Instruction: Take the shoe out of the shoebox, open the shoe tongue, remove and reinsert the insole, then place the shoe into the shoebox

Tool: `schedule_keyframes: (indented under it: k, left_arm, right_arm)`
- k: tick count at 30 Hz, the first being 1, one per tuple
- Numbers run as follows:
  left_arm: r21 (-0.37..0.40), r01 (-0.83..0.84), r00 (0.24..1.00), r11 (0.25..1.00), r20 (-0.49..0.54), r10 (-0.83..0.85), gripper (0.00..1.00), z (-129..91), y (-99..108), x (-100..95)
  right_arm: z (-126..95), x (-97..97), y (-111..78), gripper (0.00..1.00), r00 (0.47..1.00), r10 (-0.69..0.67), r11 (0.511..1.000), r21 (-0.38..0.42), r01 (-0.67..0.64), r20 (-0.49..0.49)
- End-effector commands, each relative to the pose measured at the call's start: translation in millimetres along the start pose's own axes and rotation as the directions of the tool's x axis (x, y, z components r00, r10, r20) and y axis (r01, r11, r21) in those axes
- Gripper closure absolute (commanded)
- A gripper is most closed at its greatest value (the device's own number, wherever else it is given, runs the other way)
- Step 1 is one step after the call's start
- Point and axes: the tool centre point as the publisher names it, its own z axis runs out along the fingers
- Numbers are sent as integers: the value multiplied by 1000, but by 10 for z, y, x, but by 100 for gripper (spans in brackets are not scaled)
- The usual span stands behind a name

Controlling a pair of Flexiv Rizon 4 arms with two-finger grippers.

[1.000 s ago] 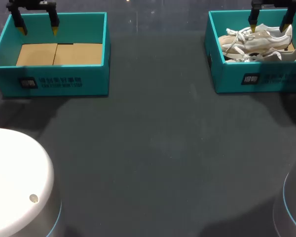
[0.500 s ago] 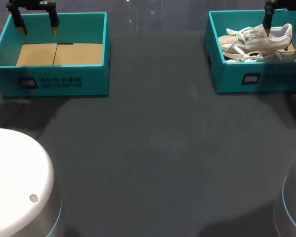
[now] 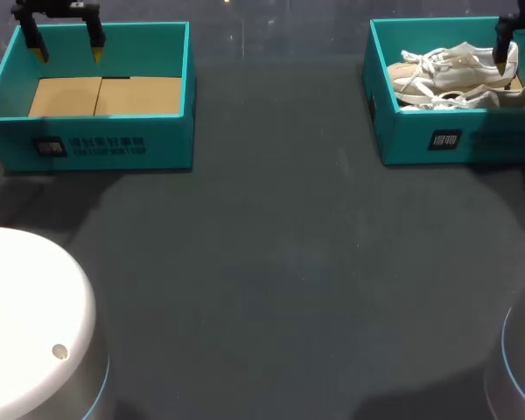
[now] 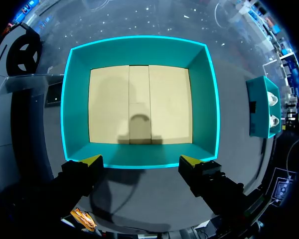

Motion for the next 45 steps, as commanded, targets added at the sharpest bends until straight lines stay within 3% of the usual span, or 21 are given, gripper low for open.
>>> schedule_keyframes:
  k: [1, 9, 23, 45]
  left_arm:
    - [-1, 0, 1000, 1000, 1, 0, 0, -5, -1, -2]
    - [-1, 0, 1000, 1000, 1, 0, 0, -5, -1, -2]
    - [-1, 0, 1000, 1000, 1, 0, 0, -5, -1, -2]
    - [-1, 0, 1000, 1000, 1, 0, 0, -5, -1, -2]
  right_arm:
    - [-4, 12, 3, 0, 1000, 1, 1000, 1, -1, 3]
    - [-4, 12, 3, 0, 1000, 1, 1000, 1, -1, 3]
    - [326, -154, 165, 0, 999, -36, 999, 26, 35, 39]
    - [858, -387, 206, 0, 997, -57, 996, 77, 54, 43]
